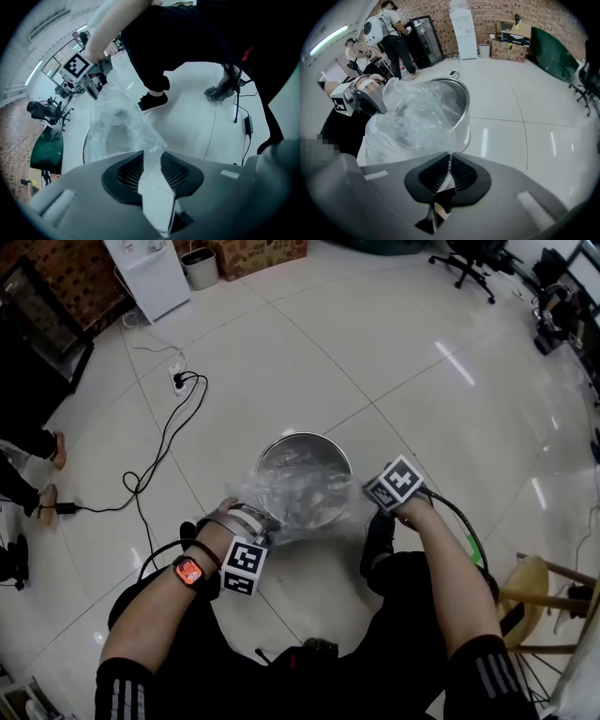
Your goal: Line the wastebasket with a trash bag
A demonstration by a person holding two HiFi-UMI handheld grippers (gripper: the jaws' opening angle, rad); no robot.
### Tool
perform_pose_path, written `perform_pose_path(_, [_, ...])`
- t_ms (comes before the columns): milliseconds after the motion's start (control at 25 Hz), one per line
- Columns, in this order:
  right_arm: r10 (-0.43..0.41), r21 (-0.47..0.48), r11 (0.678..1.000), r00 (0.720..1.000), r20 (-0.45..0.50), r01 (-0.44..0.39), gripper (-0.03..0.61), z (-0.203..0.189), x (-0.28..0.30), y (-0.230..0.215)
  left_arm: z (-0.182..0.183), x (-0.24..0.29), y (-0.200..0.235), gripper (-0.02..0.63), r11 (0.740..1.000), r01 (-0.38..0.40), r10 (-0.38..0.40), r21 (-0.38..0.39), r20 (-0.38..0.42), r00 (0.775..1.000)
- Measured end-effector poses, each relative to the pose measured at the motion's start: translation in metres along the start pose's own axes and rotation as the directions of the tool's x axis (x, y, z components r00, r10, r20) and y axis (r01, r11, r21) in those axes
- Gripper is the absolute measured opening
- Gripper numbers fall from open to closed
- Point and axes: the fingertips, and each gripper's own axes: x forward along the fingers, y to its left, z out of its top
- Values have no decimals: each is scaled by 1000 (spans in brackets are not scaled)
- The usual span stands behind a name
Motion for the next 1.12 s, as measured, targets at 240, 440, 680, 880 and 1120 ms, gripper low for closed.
perform_pose_path(240, [-75,73,995,997,25,73,31,-22,22,-27,-17,16,-35,126,998,56,-57,-10,-40,998])
perform_pose_path(440, [-84,89,993,995,59,78,71,-24,40,-32,-42,36,-48,145,993,99,-105,-65,-94,990])
perform_pose_path(680, [-88,110,991,991,104,76,89,-9,36,-32,-64,16,-44,150,922,218,-238,-319,-24,971])
perform_pose_path(880, [-78,117,991,990,115,65,101,-8,37,-32,-82,-23,-21,150,741,310,-264,-595,166,950])
perform_pose_path(1120, [-61,138,990,988,142,41,104,-6,37,-31,-117,-54,-28,184,588,393,-345,-707,220,912])
